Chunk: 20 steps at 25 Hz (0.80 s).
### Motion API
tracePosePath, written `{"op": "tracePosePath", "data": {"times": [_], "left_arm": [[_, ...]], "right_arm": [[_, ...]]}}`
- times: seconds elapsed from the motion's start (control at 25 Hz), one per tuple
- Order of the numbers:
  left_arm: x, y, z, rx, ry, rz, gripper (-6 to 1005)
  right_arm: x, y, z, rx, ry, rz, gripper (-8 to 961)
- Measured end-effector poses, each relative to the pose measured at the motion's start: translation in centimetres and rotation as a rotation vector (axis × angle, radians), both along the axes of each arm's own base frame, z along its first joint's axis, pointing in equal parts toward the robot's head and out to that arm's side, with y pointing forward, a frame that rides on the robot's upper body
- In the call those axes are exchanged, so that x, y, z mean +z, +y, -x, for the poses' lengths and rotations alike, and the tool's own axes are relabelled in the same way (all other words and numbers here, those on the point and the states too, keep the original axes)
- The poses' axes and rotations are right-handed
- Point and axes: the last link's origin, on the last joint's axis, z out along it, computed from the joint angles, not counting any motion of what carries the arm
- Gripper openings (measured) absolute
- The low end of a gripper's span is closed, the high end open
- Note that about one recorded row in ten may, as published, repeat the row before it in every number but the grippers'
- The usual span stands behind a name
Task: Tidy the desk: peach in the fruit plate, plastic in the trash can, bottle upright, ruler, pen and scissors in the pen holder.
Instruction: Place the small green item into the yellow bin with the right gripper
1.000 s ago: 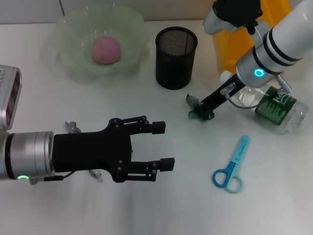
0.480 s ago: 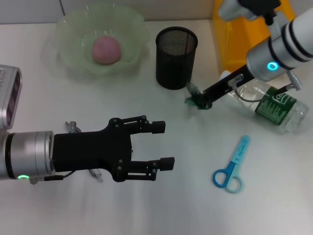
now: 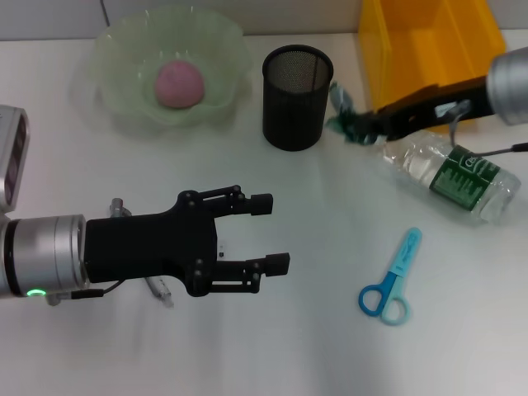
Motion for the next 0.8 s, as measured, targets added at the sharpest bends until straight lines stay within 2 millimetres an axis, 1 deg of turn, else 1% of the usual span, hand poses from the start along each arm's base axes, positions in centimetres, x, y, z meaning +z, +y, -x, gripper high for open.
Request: {"op": "tracePosePath", "data": {"times": [0.04,0.08,0.12,0.16,0.24,0.28,0.32,0.36,0.4,0.44,0.48,0.52,0.56,0.6,0.64,0.68,0.8], "left_arm": [[0.0,0.0,0.0,0.000,0.001,-0.001,801],[0.0,0.1,0.0,0.000,0.002,-0.004,801],[0.0,0.1,0.0,0.000,0.002,-0.004,801],[0.0,0.2,-0.1,0.001,0.003,-0.006,801],[0.0,0.4,-0.1,0.003,0.007,-0.012,801],[0.0,0.4,-0.1,0.004,0.008,-0.013,801],[0.0,0.4,-0.1,0.004,0.008,-0.013,801],[0.0,0.5,-0.1,0.004,0.011,-0.015,801],[0.0,0.5,-0.1,0.004,0.011,-0.015,801],[0.0,0.6,-0.1,0.004,0.011,-0.016,801],[0.0,0.6,-0.2,0.003,0.013,-0.018,801],[0.0,0.7,-0.2,0.002,0.013,-0.018,801],[0.0,0.7,-0.2,0.002,0.013,-0.018,801],[-0.1,0.7,-0.2,0.001,0.014,-0.019,801],[-0.1,0.7,-0.2,0.001,0.014,-0.019,801],[-0.1,0.7,-0.2,0.001,0.014,-0.019,801],[-0.1,0.8,-0.3,0.002,0.016,-0.022,801]], "right_arm": [[0.6,-0.3,-0.2,0.005,0.017,-0.023,40],[2.4,-0.6,-0.8,0.002,0.052,-0.089,43],[2.4,-0.6,-0.8,0.002,0.052,-0.089,46],[4.0,-0.6,-1.5,-0.016,0.082,-0.150,49],[5.7,-0.5,-2.4,-0.041,0.119,-0.217,55],[6.2,-0.4,-2.8,-0.047,0.131,-0.241,58],[6.2,-0.4,-2.8,-0.047,0.131,-0.241,61],[7.4,-0.2,-3.7,-0.062,0.158,-0.305,64],[7.4,-0.2,-3.7,-0.062,0.158,-0.305,68],[8.0,0.0,-4.1,-0.072,0.165,-0.338,71],[8.8,0.6,-4.7,-0.092,0.168,-0.399,74],[9.2,1.2,-5.3,-0.109,0.161,-0.446,77],[9.2,1.2,-5.3,-0.109,0.161,-0.446,80],[9.3,1.6,-5.5,-0.113,0.154,-0.465,83],[9.1,2.4,-5.7,-0.115,0.143,-0.489,86],[9.1,2.4,-5.7,-0.115,0.143,-0.489,89],[8.1,3.5,-5.9,-0.109,0.132,-0.489,99]]}}
